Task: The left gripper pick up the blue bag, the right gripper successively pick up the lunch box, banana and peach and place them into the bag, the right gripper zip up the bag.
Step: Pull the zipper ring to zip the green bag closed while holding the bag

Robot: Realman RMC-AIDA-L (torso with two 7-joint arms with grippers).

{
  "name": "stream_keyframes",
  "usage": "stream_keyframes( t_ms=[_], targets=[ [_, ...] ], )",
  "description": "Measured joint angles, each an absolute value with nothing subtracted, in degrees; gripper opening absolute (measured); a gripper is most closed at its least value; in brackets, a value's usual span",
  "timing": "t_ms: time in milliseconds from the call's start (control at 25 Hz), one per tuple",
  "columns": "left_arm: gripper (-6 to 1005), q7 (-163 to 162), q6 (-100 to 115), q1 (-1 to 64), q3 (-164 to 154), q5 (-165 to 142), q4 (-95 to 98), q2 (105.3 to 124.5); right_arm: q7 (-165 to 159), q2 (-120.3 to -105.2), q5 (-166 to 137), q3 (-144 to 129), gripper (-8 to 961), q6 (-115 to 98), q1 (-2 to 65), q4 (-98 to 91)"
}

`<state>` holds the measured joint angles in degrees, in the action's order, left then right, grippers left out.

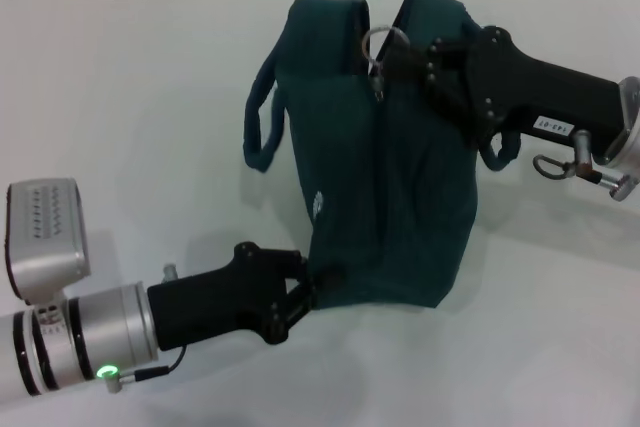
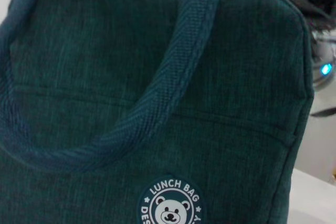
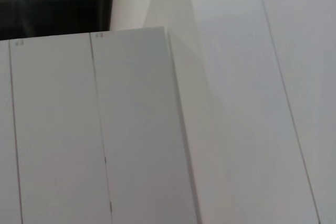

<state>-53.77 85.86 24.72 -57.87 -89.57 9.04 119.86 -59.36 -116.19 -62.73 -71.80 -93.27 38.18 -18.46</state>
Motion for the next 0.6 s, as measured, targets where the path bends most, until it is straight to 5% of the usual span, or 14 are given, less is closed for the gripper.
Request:
stream_keyframes(
  t_ms=[600],
  targets=[
    [57,-54.15,83.85,22.64,-57.31,-89.59,9.35,119.35,-71.67,-116.18,-59.98,-72.08,9,-93.79,38.30,-18.03]
  ],
)
